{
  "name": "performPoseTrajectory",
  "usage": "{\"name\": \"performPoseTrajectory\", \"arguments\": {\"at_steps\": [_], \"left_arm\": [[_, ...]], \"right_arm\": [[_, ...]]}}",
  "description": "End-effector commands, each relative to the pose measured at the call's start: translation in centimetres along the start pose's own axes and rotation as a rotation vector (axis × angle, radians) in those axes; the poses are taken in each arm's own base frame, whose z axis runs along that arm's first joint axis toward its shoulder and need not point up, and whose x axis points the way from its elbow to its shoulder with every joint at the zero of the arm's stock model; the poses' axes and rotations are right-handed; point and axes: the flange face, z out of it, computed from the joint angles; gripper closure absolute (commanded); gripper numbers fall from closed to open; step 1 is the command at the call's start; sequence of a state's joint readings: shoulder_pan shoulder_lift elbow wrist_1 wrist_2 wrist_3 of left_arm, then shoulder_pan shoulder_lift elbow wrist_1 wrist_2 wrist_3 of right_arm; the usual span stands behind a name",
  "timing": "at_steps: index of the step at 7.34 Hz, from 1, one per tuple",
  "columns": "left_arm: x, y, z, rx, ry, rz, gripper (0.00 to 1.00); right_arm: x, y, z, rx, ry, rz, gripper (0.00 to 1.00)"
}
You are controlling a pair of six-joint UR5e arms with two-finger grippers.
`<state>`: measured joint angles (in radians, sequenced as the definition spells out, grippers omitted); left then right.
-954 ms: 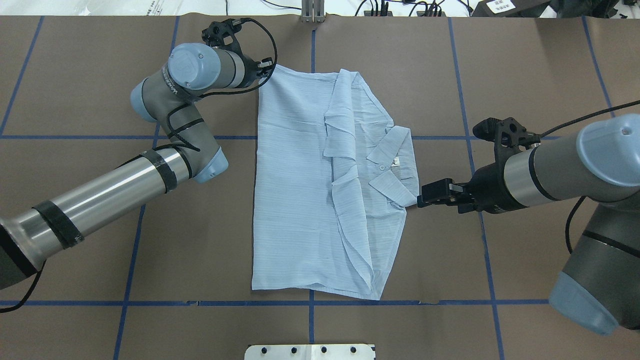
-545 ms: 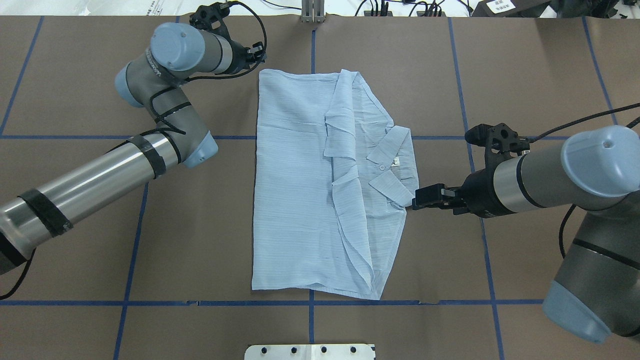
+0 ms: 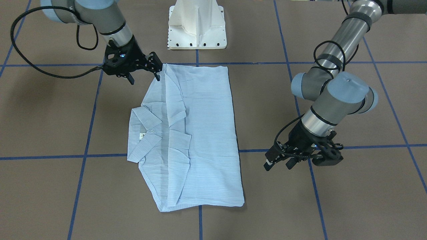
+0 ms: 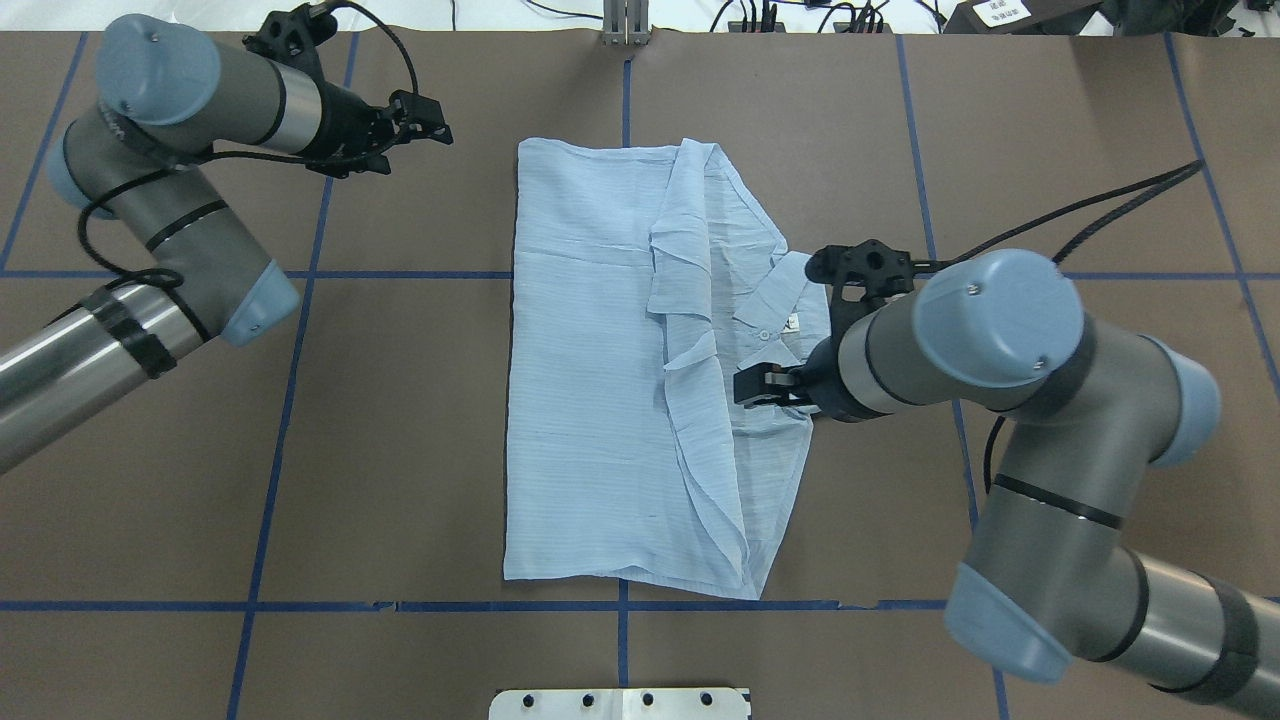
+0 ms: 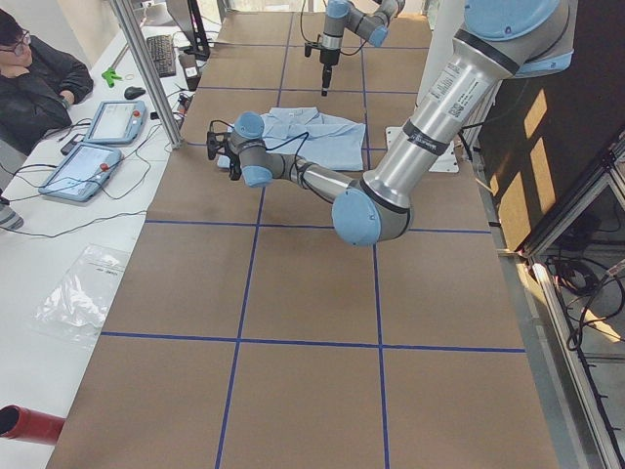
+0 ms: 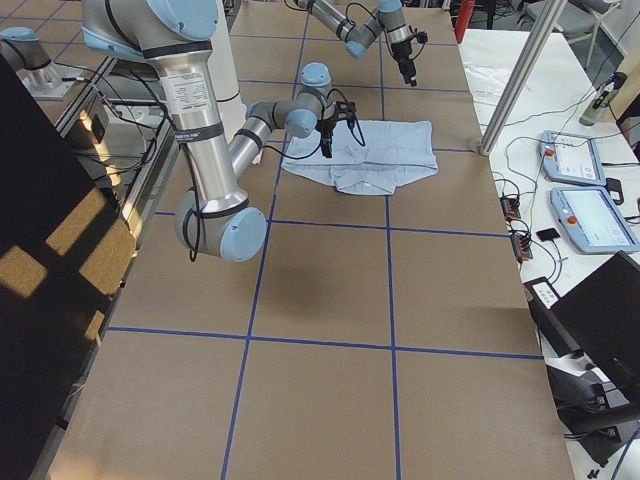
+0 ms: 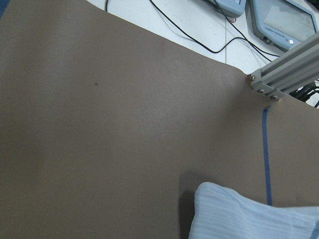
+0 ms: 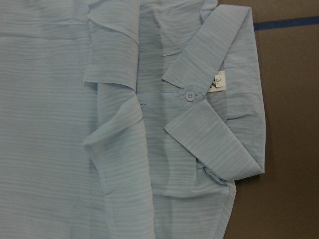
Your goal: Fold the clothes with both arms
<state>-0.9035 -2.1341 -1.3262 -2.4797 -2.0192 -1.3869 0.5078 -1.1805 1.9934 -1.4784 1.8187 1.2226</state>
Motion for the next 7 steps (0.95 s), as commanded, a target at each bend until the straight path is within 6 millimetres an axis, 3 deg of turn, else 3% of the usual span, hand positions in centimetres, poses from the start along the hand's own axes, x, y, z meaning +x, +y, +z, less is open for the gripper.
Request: {"name": "performPoseTrajectory", "arguments": {"at_steps": [1,2,4,7], "left_arm": [[-1.6,3.1,-5.5,-0.043,0.018,0.004,0.0],[-1.9,3.2,-5.6,-0.042,0.015,0.001,0.0],[-2.1,3.2,-5.5,-0.043,0.011,-0.002,0.0],[-2.2,3.2,-5.4,-0.04,0.009,-0.002,0.0]], "right_arm": [[-3.8,1.7,4.2,0.006,0.085,-0.128,0.0],[-5.1,4.7,6.5,0.003,0.127,-0.238,0.0],[-6.5,8.9,8.5,-0.033,0.156,-0.302,0.0],[-6.3,10.4,10.4,-0.06,0.236,-0.324,0.0]]}}
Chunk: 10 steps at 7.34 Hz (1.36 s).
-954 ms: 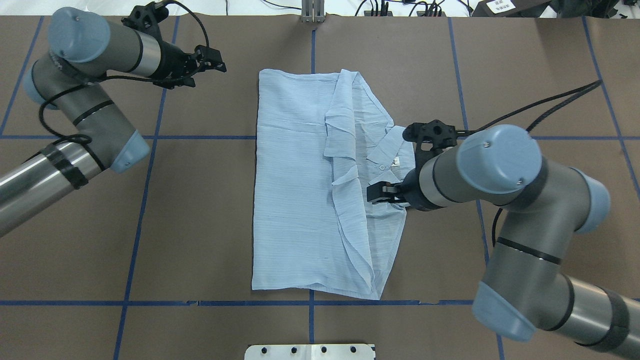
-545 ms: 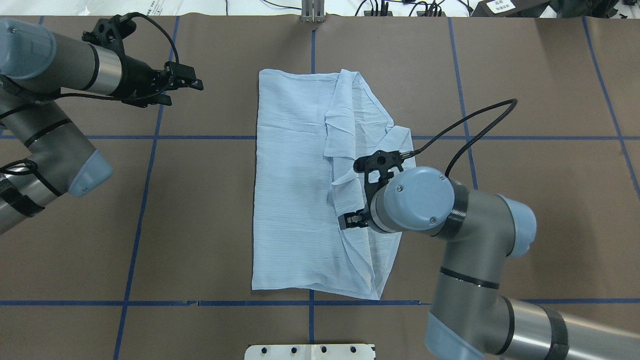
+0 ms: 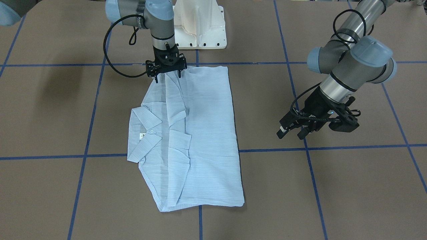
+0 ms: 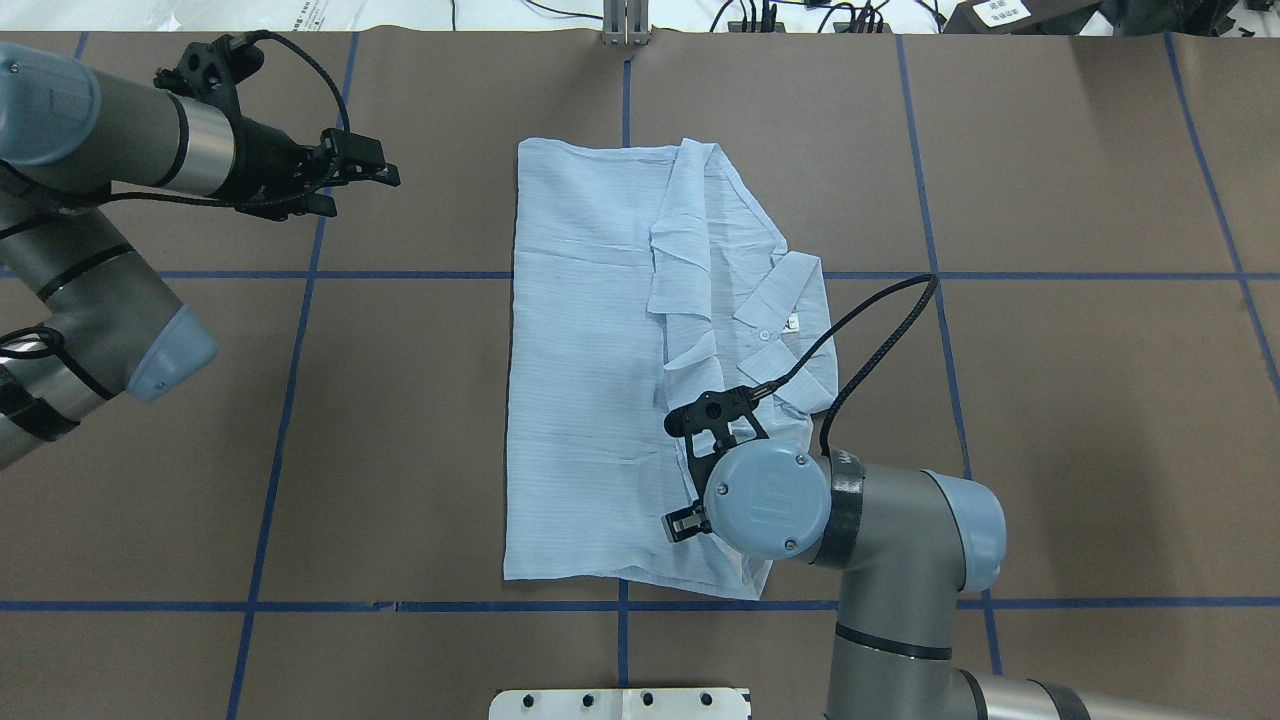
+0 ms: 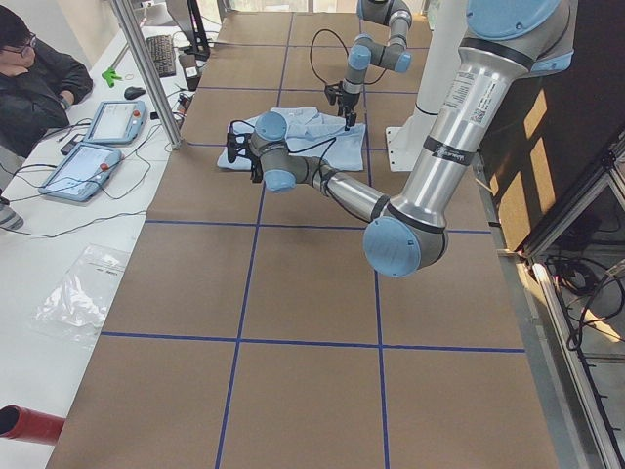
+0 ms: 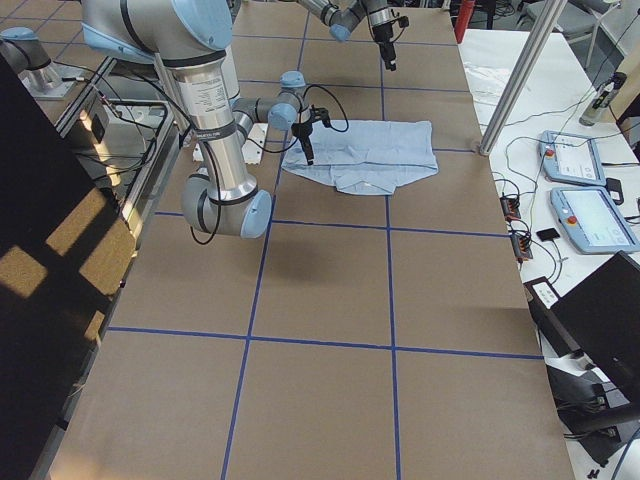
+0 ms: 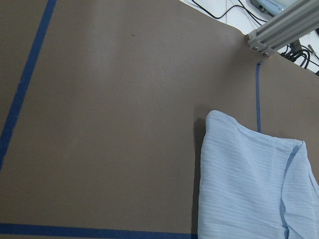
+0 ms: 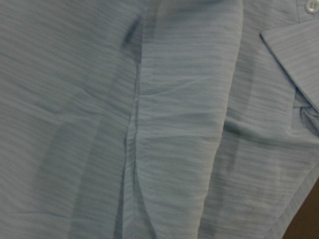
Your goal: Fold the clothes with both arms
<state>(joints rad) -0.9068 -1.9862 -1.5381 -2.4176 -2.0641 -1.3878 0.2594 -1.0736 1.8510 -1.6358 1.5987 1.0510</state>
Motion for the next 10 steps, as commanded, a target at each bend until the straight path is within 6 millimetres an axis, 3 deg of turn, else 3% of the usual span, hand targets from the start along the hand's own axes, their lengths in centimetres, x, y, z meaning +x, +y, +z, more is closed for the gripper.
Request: {"name": "performPoseTrajectory", "arguments": {"at_steps": [1,4,6,8,10], "left_arm": [[-0.1,0.1,0.1,-0.001,-0.002,-0.001,0.0],[-0.2,0.2,0.6,-0.007,-0.007,-0.003,0.0],[-0.2,0.3,0.7,-0.008,-0.007,-0.002,0.0],[0.3,0.3,0.7,-0.007,-0.004,-0.001,0.0],[0.3,0.2,1.0,-0.009,-0.006,-0.002,0.0]], "right_arm": [[-0.4,0.4,1.3,-0.014,0.03,-0.012,0.0],[-0.3,0.6,1.4,-0.02,0.034,-0.017,0.0],[1.1,0.0,2.0,-0.025,0.064,-0.046,0.0],[4.6,-1.7,1.9,-0.019,0.087,-0.067,0.0],[10.3,-1.0,1.8,-0.026,0.127,-0.106,0.0]]}}
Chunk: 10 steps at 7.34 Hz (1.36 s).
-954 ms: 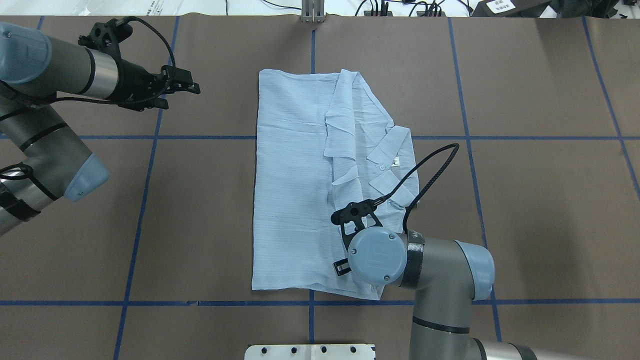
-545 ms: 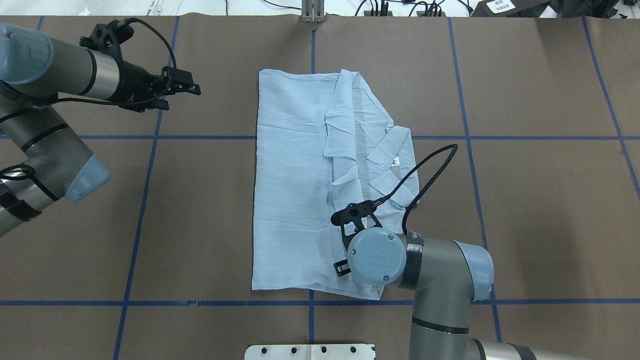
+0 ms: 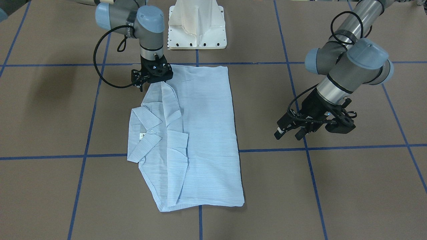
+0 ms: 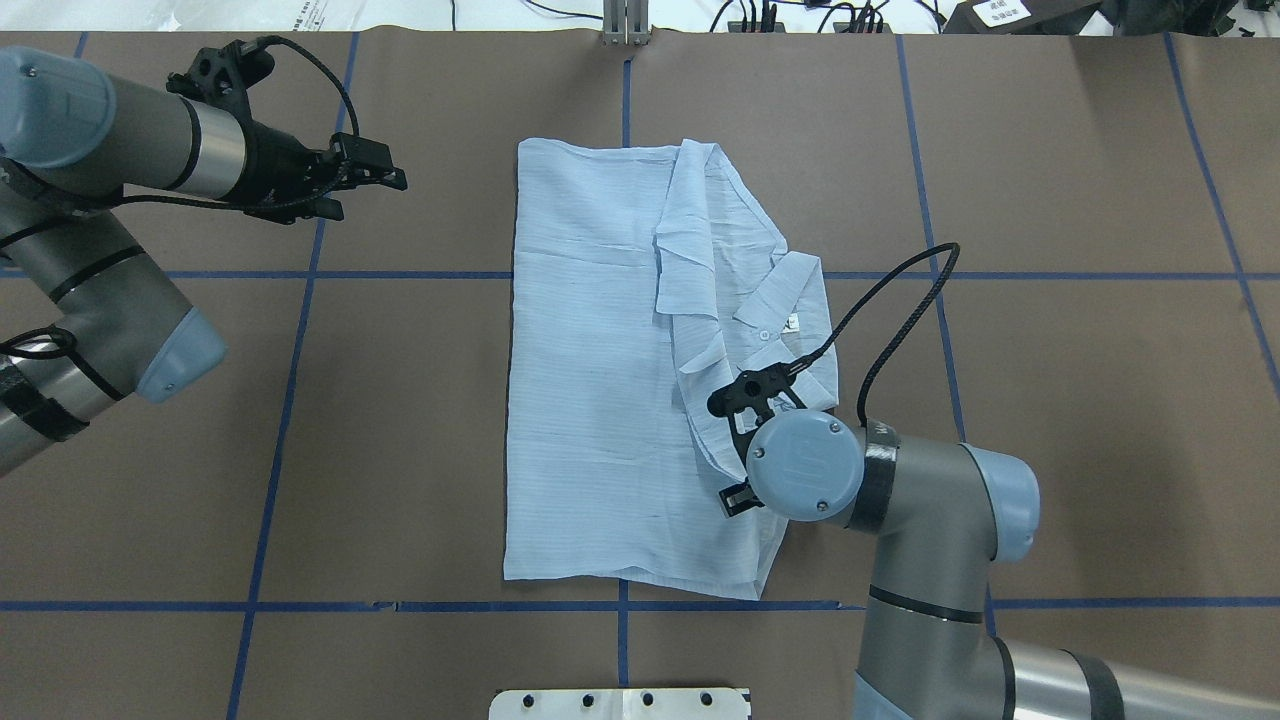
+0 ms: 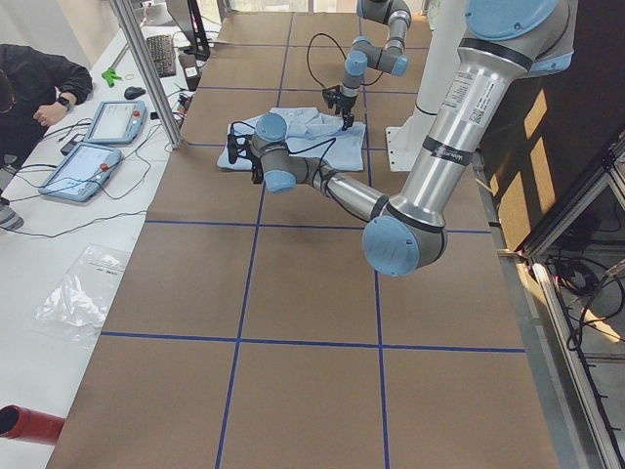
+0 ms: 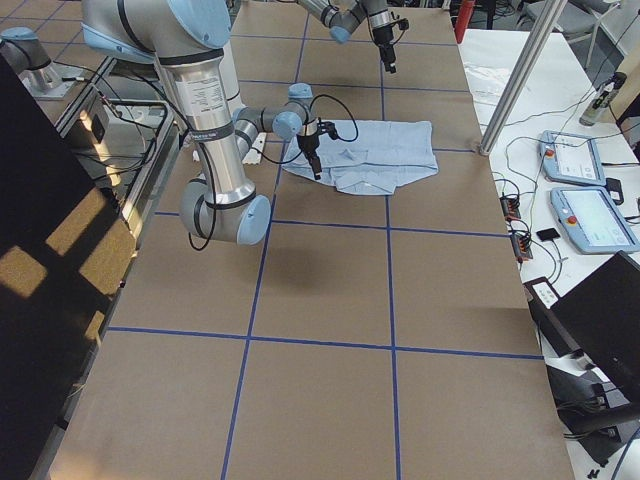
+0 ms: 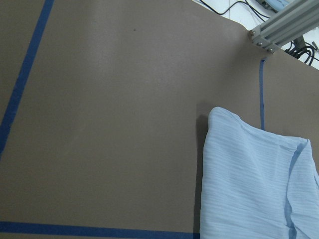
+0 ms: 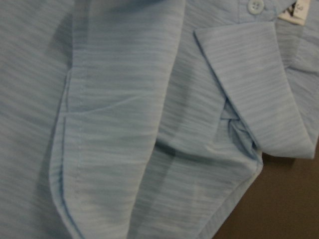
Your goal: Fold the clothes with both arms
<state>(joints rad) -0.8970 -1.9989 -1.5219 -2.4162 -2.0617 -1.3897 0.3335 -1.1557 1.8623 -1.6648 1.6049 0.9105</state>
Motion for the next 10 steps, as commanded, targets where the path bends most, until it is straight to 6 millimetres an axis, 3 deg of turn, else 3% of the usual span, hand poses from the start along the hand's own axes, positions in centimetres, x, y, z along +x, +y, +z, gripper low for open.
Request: {"name": "performPoseTrajectory", "arguments": {"at_steps": [1,2,4,5,7,8,10], "left_arm": [[0.0,0.0,0.1,-0.001,0.0,0.0,0.0],[0.0,0.0,0.1,-0.003,-0.002,-0.001,0.0],[-0.4,-0.1,0.4,-0.003,-0.008,-0.002,0.0],[-0.5,-0.1,0.4,-0.003,-0.01,-0.002,0.0],[-0.7,-0.2,0.7,-0.007,-0.014,0.0,0.0],[-0.8,-0.2,0.7,-0.006,-0.016,0.012,0.0],[-1.2,-0.3,1.1,-0.006,-0.024,0.012,0.0]], "right_arm": [[5.9,1.4,0.1,-0.005,0.039,-0.036,0.0],[6.8,1.7,-0.1,-0.004,0.041,-0.037,0.0],[6.4,-0.4,-1.9,0.037,0.015,-0.022,0.0],[4.5,-3.0,-3.5,0.072,-0.014,-0.014,0.0],[-0.1,-8.0,-4.3,0.115,-0.038,-0.005,0.0],[-0.8,-9.1,-3.2,0.126,-0.04,-0.002,0.0],[-1.0,-10.1,1.7,0.165,-0.064,-0.01,0.0]]}}
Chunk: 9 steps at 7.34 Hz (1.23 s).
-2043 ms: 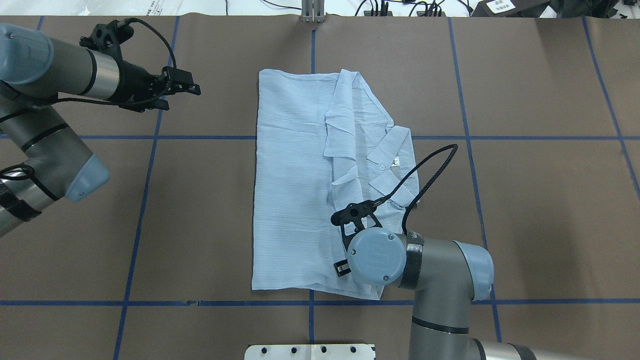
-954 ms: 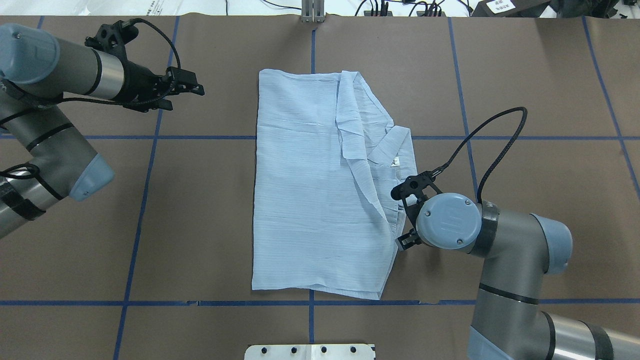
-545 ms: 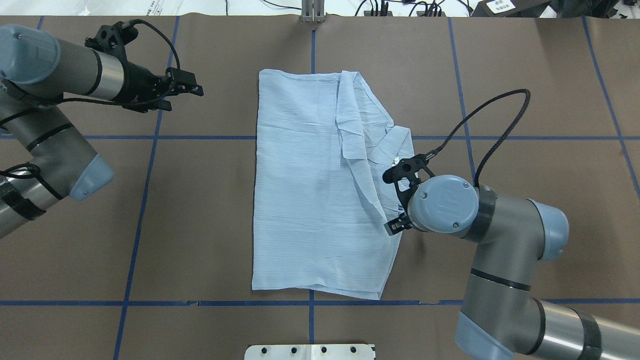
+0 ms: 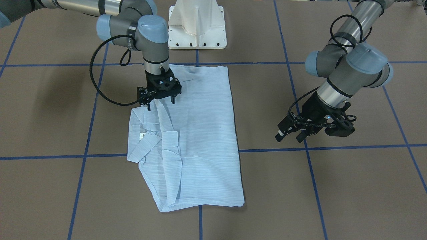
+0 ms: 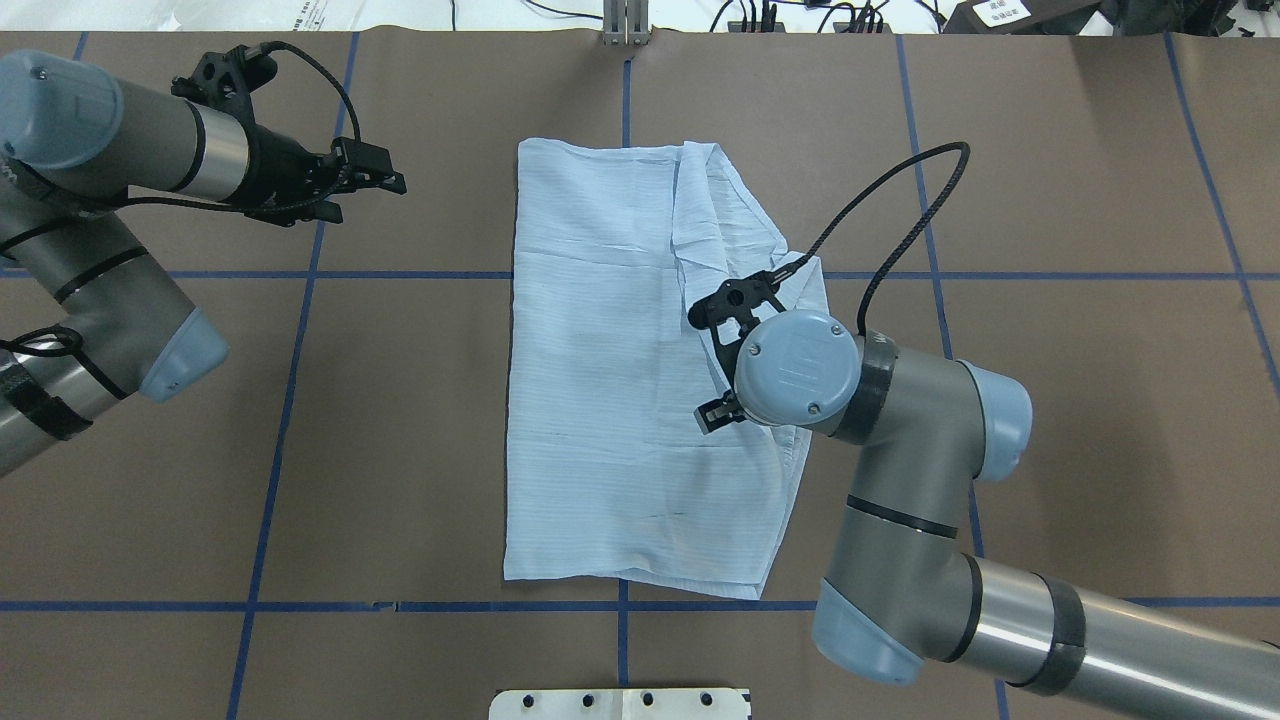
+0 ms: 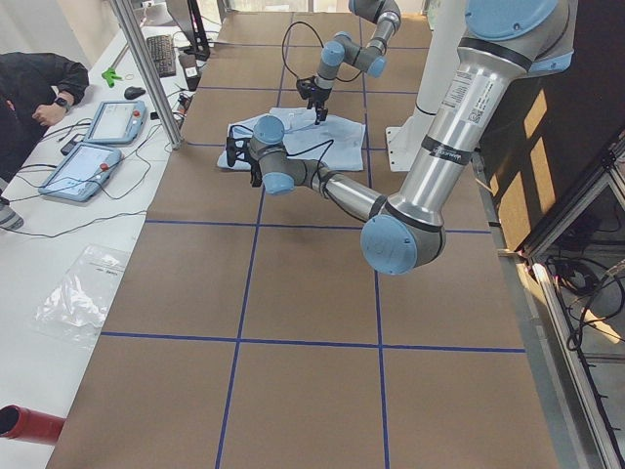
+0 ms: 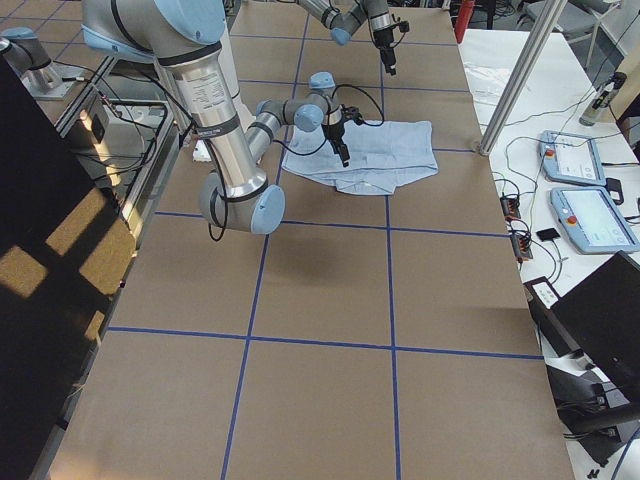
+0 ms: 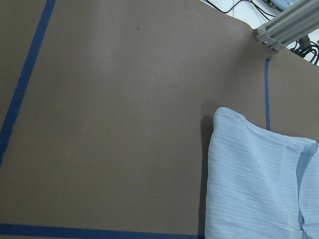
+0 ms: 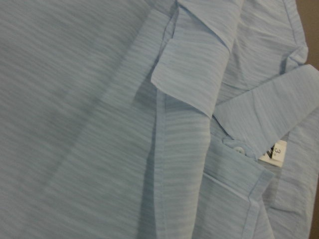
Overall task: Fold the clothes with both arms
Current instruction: 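Lift the right gripper off the shirt and move it beside the collar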
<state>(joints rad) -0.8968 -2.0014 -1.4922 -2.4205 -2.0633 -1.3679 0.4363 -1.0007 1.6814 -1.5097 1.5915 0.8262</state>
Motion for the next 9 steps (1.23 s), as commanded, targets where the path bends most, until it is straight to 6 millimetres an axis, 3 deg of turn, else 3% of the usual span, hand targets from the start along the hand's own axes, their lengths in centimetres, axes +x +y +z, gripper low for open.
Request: {"name": "performPoseTrajectory", "arguments": {"at_steps": [1,6,9], "left_arm": [[-0.5,-0.1,0.4,-0.001,-0.01,-0.002,0.0],[-0.3,-0.1,0.7,-0.002,-0.009,-0.004,0.0],[0.3,-0.5,1.3,-0.004,-0.009,-0.005,0.0]], "right_arm": [[0.0,-0.4,2.7,0.025,-0.009,-0.026,0.0],[2.6,-1.5,2.8,0.023,0.015,-0.036,0.0],[5.3,-2.5,2.8,0.017,0.024,-0.008,0.0]]}}
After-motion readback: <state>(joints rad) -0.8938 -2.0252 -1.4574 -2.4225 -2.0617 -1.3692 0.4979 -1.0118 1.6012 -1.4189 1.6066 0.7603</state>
